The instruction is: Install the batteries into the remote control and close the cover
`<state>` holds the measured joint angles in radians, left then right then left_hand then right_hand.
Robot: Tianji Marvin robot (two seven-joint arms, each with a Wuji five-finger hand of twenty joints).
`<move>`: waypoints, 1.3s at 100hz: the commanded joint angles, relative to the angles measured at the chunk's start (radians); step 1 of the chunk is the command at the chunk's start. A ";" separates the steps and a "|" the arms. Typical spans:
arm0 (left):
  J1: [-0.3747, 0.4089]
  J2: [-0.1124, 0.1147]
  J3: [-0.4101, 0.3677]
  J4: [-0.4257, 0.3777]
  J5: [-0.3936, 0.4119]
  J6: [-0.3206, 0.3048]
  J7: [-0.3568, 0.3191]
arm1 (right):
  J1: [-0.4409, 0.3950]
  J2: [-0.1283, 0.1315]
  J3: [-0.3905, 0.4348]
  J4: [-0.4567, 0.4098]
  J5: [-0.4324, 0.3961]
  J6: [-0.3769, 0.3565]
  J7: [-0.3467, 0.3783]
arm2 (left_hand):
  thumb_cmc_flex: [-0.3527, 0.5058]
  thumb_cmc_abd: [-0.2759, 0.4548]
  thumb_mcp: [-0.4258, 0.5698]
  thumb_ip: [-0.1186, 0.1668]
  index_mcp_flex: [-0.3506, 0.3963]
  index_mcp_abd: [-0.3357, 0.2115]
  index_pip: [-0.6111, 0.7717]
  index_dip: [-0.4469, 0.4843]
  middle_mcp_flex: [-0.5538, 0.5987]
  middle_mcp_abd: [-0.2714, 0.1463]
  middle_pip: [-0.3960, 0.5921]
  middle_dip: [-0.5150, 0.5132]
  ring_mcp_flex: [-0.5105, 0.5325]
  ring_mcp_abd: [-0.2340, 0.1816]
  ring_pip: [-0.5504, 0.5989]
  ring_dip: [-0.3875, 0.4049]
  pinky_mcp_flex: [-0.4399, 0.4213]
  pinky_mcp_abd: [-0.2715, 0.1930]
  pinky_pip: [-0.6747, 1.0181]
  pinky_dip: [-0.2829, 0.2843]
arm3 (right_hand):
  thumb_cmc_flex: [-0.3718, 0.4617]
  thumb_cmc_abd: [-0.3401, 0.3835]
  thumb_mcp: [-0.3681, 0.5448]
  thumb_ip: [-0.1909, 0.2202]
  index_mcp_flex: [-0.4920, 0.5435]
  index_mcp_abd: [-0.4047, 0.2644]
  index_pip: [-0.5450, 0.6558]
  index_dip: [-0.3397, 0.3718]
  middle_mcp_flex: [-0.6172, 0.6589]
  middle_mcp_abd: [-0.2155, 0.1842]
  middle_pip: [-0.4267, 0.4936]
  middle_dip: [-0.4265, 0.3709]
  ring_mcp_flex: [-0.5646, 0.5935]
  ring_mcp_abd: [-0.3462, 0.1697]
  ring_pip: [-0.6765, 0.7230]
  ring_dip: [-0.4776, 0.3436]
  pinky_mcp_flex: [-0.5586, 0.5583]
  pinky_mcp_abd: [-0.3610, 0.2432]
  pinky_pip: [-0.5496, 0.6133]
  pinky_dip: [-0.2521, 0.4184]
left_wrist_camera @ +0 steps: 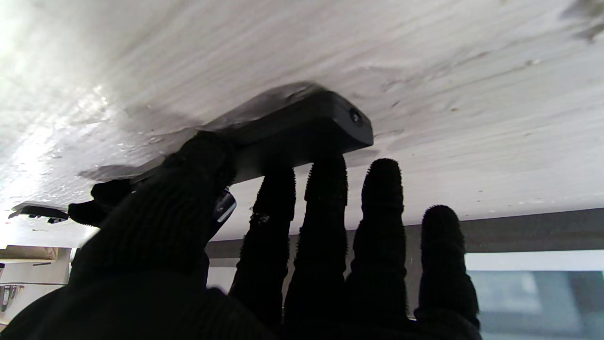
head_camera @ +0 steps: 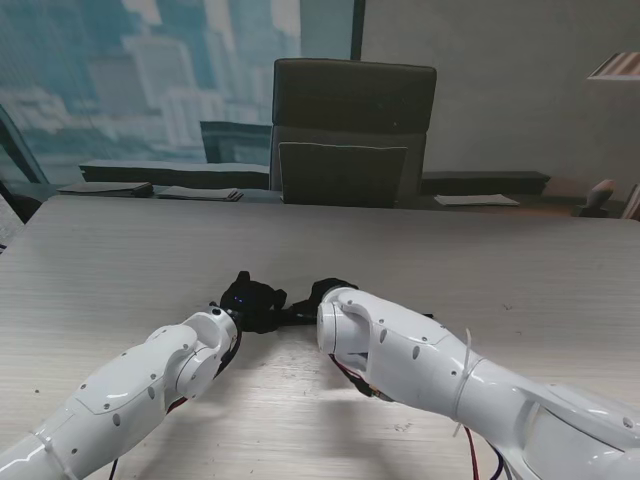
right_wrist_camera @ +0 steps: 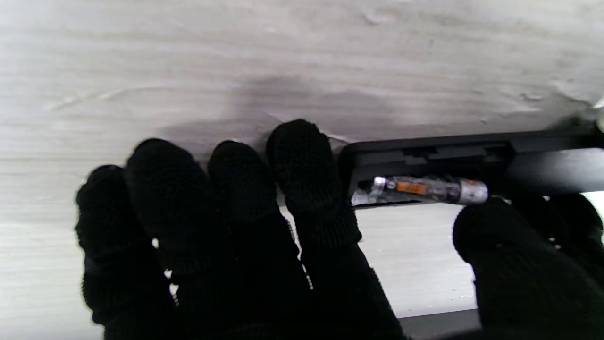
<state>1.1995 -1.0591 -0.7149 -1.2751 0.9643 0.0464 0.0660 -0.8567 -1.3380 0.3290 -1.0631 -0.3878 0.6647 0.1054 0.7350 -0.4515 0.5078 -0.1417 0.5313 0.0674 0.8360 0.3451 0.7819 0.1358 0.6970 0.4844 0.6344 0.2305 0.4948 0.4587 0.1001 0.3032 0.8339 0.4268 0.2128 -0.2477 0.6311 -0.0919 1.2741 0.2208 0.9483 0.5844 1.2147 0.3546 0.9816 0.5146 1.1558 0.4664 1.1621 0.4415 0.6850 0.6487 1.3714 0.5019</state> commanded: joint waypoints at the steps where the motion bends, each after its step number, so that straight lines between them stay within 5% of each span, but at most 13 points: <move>1: 0.021 -0.002 0.015 0.018 -0.004 -0.003 -0.035 | -0.010 -0.005 -0.008 0.005 0.008 0.003 0.024 | 0.054 0.067 0.034 0.047 0.086 -0.123 0.078 0.031 0.043 -0.101 -0.054 -0.051 0.011 0.018 0.014 0.008 -0.002 0.008 0.026 0.015 | 0.047 -0.039 0.044 0.033 -0.022 0.001 -0.074 -0.008 0.011 0.071 -0.006 0.003 0.024 0.032 -0.008 -0.011 0.008 0.049 0.031 0.010; 112: 0.025 0.000 0.011 0.012 -0.002 -0.001 -0.042 | -0.019 0.009 -0.001 -0.013 0.027 -0.030 0.043 | 0.052 0.067 0.032 0.048 0.086 -0.123 0.077 0.031 0.043 -0.100 -0.054 -0.052 0.010 0.018 0.014 0.008 -0.003 0.007 0.025 0.015 | 0.257 -0.223 0.372 0.052 -0.078 -0.009 -0.093 -0.006 -0.019 0.040 -0.010 -0.011 0.008 -0.012 -0.041 -0.019 -0.011 0.011 0.015 -0.029; 116: 0.025 0.000 0.010 0.012 -0.002 -0.001 -0.042 | -0.020 0.010 0.000 -0.014 0.025 -0.032 0.042 | 0.053 0.067 0.032 0.048 0.086 -0.121 0.077 0.031 0.042 -0.100 -0.054 -0.052 0.010 0.019 0.014 0.008 -0.002 0.007 0.025 0.015 | 0.270 -0.244 0.401 0.021 -0.091 -0.010 -0.058 -0.094 -0.021 0.039 -0.009 -0.014 0.006 -0.014 -0.045 -0.017 -0.012 0.009 0.018 -0.040; 130: 0.024 0.000 0.011 0.012 -0.002 -0.001 -0.044 | -0.021 0.012 -0.001 -0.014 0.020 -0.037 0.042 | 0.052 0.068 0.031 0.048 0.086 -0.124 0.077 0.031 0.043 -0.099 -0.054 -0.052 0.010 0.019 0.014 0.008 -0.002 0.007 0.025 0.015 | 0.329 -0.333 0.467 -0.032 -0.143 -0.009 0.035 -0.231 -0.031 0.035 -0.012 -0.017 -0.001 -0.022 -0.055 -0.017 -0.017 0.001 0.017 -0.049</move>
<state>1.2009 -1.0588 -0.7178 -1.2799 0.9651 0.0466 0.0570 -0.8547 -1.3266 0.3398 -1.0803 -0.3696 0.6363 0.1222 0.7350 -0.4515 0.5054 -0.1418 0.5313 0.0674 0.8362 0.3476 0.7819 0.1358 0.6970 0.4714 0.6344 0.2305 0.4948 0.4587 0.1001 0.3032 0.8341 0.4268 0.3066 -0.4730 0.8494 -0.1789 1.1983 0.3054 0.9423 0.4094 1.1817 0.3657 0.9698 0.5048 1.1489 0.4592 1.1152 0.4400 0.6724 0.6457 1.3714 0.4564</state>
